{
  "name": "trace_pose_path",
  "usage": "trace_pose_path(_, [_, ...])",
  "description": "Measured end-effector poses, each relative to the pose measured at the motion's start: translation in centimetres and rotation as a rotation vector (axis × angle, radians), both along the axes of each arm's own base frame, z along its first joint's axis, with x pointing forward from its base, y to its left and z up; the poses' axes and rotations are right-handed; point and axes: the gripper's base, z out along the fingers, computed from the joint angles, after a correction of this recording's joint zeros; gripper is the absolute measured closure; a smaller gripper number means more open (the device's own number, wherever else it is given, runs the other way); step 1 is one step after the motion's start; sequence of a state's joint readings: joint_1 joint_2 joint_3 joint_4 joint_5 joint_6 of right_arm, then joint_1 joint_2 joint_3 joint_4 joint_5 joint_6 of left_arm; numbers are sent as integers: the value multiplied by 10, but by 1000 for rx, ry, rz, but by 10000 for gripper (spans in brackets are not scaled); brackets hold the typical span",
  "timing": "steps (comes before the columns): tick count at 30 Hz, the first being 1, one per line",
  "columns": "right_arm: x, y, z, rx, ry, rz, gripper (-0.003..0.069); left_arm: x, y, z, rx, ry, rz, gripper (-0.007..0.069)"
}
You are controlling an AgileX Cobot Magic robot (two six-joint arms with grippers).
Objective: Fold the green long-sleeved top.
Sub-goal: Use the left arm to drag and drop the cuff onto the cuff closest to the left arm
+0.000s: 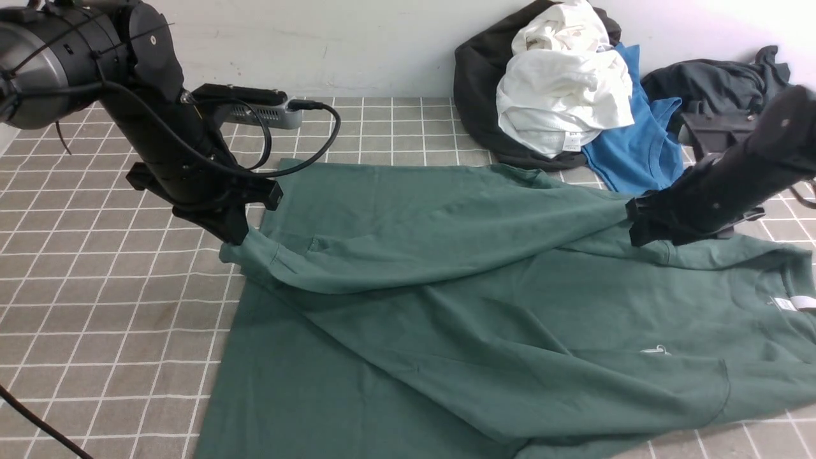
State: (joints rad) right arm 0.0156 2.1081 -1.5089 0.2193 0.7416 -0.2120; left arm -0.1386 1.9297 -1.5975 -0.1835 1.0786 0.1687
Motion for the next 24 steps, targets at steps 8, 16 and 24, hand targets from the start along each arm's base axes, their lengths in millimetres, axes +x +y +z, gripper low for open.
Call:
trace_pose_path(8, [15,1,-14,-119,64,50,508,0,0,0,0,-5,-1,611])
trace_pose_path(16, [19,-8,4,-212,50,95,657,1,0,0,0,-12,-1,611])
trace_pose_path(24, [23,-24,33,-262,58,109,659,3,0,-9,18,0,-66,611])
